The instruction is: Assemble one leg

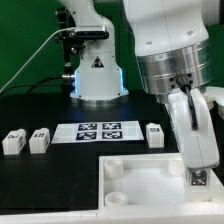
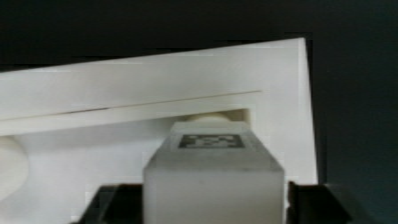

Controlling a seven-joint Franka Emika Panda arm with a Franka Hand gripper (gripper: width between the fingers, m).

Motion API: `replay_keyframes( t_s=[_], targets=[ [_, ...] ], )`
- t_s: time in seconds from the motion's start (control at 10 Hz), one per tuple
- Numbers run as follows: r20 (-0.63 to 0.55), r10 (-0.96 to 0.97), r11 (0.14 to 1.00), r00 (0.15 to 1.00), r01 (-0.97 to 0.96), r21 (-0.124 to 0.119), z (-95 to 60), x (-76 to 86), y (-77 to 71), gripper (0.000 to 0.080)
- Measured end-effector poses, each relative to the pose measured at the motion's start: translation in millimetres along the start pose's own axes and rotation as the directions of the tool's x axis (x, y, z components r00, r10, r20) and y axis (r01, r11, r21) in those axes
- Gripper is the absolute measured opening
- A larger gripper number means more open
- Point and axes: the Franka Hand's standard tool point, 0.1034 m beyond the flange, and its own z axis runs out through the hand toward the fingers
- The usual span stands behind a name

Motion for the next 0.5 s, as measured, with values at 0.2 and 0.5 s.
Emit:
replay_keyframes(
  t_s=[0.2, 0.5],
  targets=[
    [-0.028, -0.297, 0.955, 0.954, 0.297, 0.014, 2.8, -7.9, -1.5, 0.0614],
    [-0.031, -0.657, 0.754, 0.753, 0.657, 0.001, 3.1, -11.8, -0.7, 0.0648]
  ],
)
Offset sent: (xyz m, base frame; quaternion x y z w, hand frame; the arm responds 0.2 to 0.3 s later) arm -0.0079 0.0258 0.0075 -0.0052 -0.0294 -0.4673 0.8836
